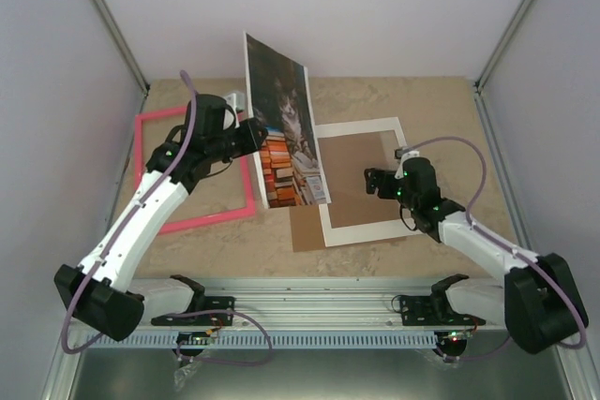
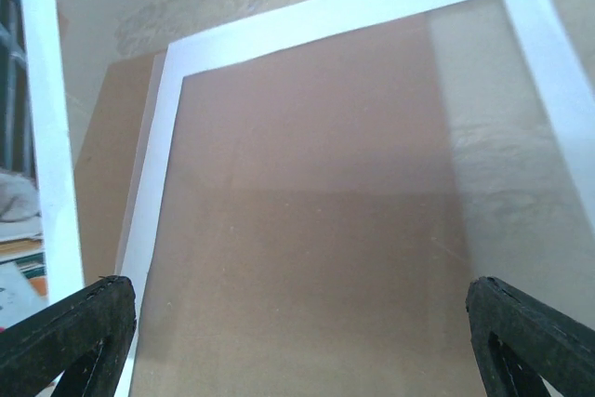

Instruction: Take the photo out of the frame

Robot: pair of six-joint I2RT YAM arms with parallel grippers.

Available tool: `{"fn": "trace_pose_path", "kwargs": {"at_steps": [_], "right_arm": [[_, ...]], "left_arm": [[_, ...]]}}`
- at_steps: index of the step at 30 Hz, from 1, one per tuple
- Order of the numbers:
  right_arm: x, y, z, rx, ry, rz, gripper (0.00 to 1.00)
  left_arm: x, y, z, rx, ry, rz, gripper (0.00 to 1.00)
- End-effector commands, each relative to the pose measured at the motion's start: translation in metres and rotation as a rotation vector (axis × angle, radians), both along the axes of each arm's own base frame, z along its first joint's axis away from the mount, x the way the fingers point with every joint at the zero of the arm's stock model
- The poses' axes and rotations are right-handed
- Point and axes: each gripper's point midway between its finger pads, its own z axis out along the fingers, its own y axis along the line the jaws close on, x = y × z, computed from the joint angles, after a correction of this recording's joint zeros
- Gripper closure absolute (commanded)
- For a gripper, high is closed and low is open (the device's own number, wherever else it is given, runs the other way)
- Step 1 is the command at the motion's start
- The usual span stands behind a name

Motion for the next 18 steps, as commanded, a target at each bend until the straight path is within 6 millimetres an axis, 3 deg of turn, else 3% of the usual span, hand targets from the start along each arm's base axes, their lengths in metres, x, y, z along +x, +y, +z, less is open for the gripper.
{"fn": "trace_pose_path", "kwargs": {"at_steps": [1, 3, 10, 18], "right_arm": [[-0.003, -0.027, 0.02, 0.003, -0.094, -0.138, 0.02], [-0.008, -0.037, 0.036, 0.024, -0.155, -0.178, 0.02], [-0.024, -0.058, 0.061, 0.066, -0.28, -0.26, 0.02], [-0.018, -0.05, 0.052, 0.048, -0.235, -0.228, 0.02]], "left_arm": [[0.007, -0.035, 0.038, -0.129, -0.099, -0.084, 1.0], [0.008, -0.053, 0.042, -0.168, -0.117, -0.121, 1.0], [0.021, -0.086, 0.005, -0.272, -0.057, -0.139, 1.0], [0.017, -0.11, -0.059, -0.351, 0.048, -0.157, 1.0]]}}
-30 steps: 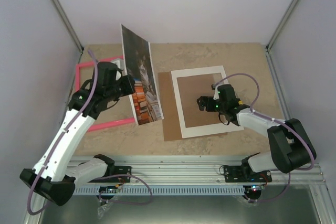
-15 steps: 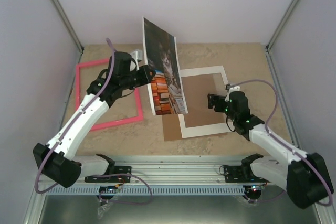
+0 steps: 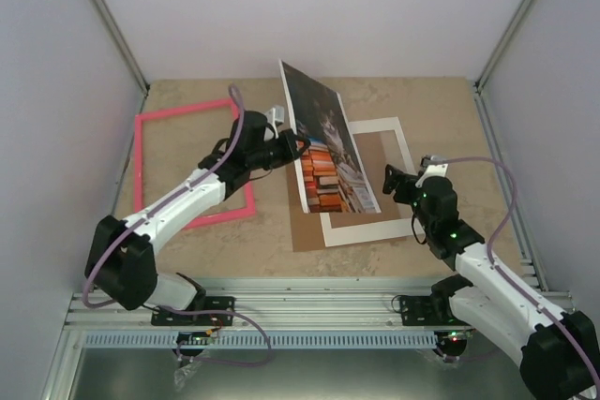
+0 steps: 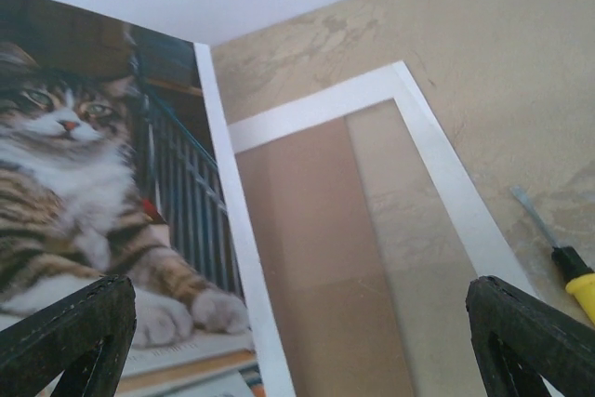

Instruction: Take the photo out of the frame

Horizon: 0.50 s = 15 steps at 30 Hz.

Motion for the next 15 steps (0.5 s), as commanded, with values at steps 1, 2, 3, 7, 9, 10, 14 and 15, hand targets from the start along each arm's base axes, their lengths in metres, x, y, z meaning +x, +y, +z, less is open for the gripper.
{"fn": "trace_pose_path", "kwargs": {"at_steps": [1, 2, 3, 7, 9, 10, 14, 15], "right_arm": [[0.007, 0.002, -0.002, -0.006, 0.013, -0.003, 0.02], [0.007, 0.003, -0.003, -0.008, 0.019, 0.001, 0.02], [0.008, 0.004, -0.004, -0.009, 0.024, 0.005, 0.02], [0.01, 0.006, -0.006, -0.012, 0.033, 0.012, 0.02], [0.01, 0.006, -0.006, -0.012, 0.033, 0.012, 0.02], [0.01, 0.005, -0.005, -0.012, 0.031, 0.011, 0.02], [0.009, 0.005, -0.006, -0.011, 0.03, 0.01, 0.03], [0.009, 0.005, -0.006, -0.012, 0.032, 0.01, 0.02]], "left_arm": [[-0.002, -0.015, -0.016, -0.093, 0.015, -0.017, 1.0], [-0.003, -0.015, -0.028, -0.092, 0.033, -0.017, 1.0], [-0.005, -0.015, -0.04, -0.086, 0.053, -0.017, 1.0], [-0.01, -0.012, -0.088, -0.04, 0.131, -0.012, 1.0], [-0.013, -0.01, -0.108, -0.015, 0.161, -0.018, 1.0], [-0.015, -0.01, -0.118, -0.003, 0.177, -0.023, 1.0], [-0.018, -0.012, -0.149, 0.039, 0.227, -0.05, 1.0], [-0.018, -0.012, -0.154, 0.045, 0.232, -0.052, 1.0]]}}
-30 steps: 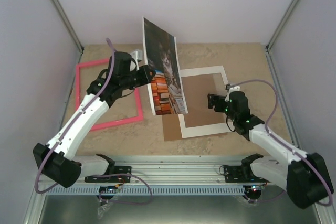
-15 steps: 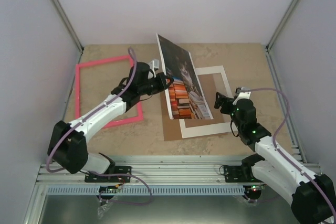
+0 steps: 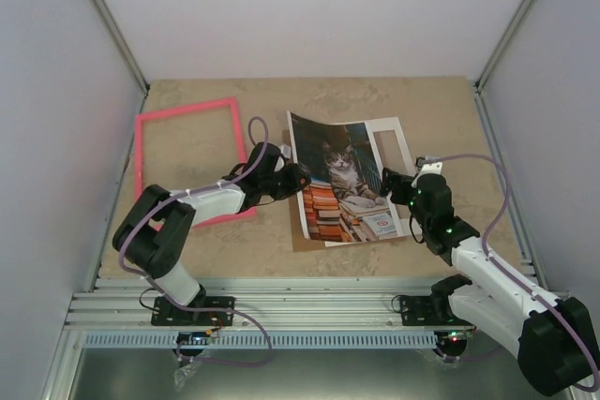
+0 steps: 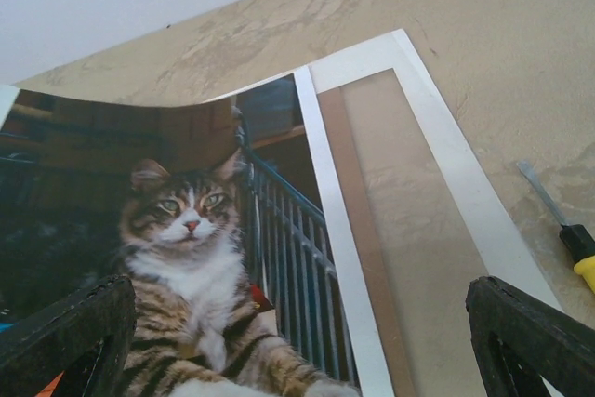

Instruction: Take the photo out of the frame

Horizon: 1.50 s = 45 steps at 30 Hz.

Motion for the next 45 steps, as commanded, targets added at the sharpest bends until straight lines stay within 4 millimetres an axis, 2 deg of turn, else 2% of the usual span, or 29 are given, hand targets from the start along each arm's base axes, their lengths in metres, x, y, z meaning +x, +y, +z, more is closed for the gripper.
{"fn": "trace_pose_path", "kwargs": {"at_steps": [1, 9, 14, 25, 29, 36, 39, 43, 45], "right_arm": [[0.006, 0.001, 0.014, 0.013, -0.04, -0.004, 0.02], [0.006, 0.001, 0.013, 0.011, -0.035, -0.004, 0.02], [0.007, 0.001, 0.012, 0.009, -0.03, -0.007, 0.02], [0.009, 0.002, 0.009, 0.001, -0.018, -0.007, 0.02], [0.008, 0.001, 0.01, -0.001, -0.022, -0.009, 0.02], [0.008, -0.001, 0.011, -0.007, -0.024, -0.012, 0.02], [0.007, -0.001, 0.015, -0.012, -0.033, -0.011, 0.02], [0.002, -0.005, 0.024, -0.02, -0.047, -0.012, 0.02], [-0.004, -0.004, 0.029, -0.016, -0.05, 0.004, 0.02]], "left_arm": [[0.002, -0.008, -0.011, -0.01, -0.02, -0.039, 1.0], [0.009, -0.006, -0.046, 0.074, 0.018, -0.062, 1.0], [0.013, 0.002, -0.059, 0.11, 0.037, -0.065, 0.99], [0.007, 0.019, -0.054, 0.141, 0.032, -0.033, 0.69], [0.002, 0.033, -0.048, 0.182, 0.021, 0.009, 0.55], [0.0, 0.067, -0.012, 0.272, -0.068, 0.11, 0.3], [-0.001, 0.095, 0.012, 0.317, -0.121, 0.212, 0.16], [-0.006, 0.143, 0.051, 0.365, -0.213, 0.383, 0.02], [-0.017, 0.167, 0.077, 0.39, -0.272, 0.465, 0.0]]}}
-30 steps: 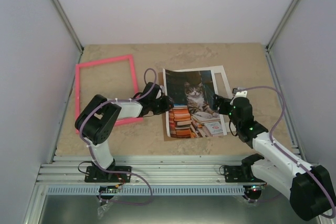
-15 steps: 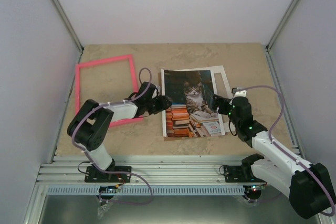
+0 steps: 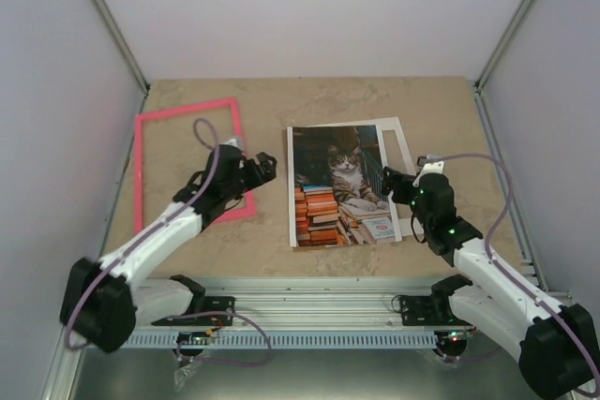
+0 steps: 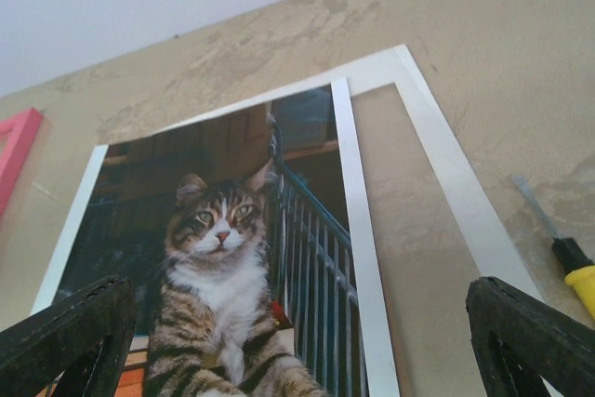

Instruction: Take the photo out of the frame

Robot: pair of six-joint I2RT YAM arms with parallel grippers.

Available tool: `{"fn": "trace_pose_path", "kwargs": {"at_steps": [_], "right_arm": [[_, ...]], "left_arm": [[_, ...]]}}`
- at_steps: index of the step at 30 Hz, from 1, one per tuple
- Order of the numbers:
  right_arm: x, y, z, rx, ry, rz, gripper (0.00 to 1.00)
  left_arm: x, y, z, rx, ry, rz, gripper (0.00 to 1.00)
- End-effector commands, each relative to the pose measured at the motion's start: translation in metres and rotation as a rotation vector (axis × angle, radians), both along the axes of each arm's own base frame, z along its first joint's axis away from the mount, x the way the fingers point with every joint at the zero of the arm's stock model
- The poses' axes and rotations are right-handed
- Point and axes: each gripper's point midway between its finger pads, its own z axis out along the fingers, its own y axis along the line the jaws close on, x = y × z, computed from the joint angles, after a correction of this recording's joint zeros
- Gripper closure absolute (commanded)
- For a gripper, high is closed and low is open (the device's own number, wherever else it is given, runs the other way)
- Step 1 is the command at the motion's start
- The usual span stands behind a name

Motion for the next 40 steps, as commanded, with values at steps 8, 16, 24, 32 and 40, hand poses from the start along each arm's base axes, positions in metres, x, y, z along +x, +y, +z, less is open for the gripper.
{"fn": "trace_pose_path", "kwargs": {"at_steps": [8, 16, 24, 32, 40], "right_arm": [[-0.022, 0.001, 0.065, -0.015, -0.097, 0.082, 0.02], [-0.047, -0.006, 0.124, -0.017, -0.281, 0.12, 0.02], [-0.07, -0.033, 0.142, 0.013, -0.425, 0.017, 0.02], [-0.079, -0.043, 0.148, 0.032, -0.479, -0.021, 0.02], [-0.072, -0.042, 0.142, 0.018, -0.436, -0.026, 0.02]], "left_arm": [[-0.072, 0.125, 0.12, 0.126, -0.314, 0.376, 0.0], [-0.117, 0.153, 0.152, 0.077, -0.484, 0.401, 0.0], [-0.134, 0.146, 0.166, 0.045, -0.577, 0.309, 0.0], [-0.141, 0.142, 0.175, -0.033, -0.657, 0.285, 0.0], [-0.142, 0.14, 0.175, -0.043, -0.677, 0.277, 0.0]]}}
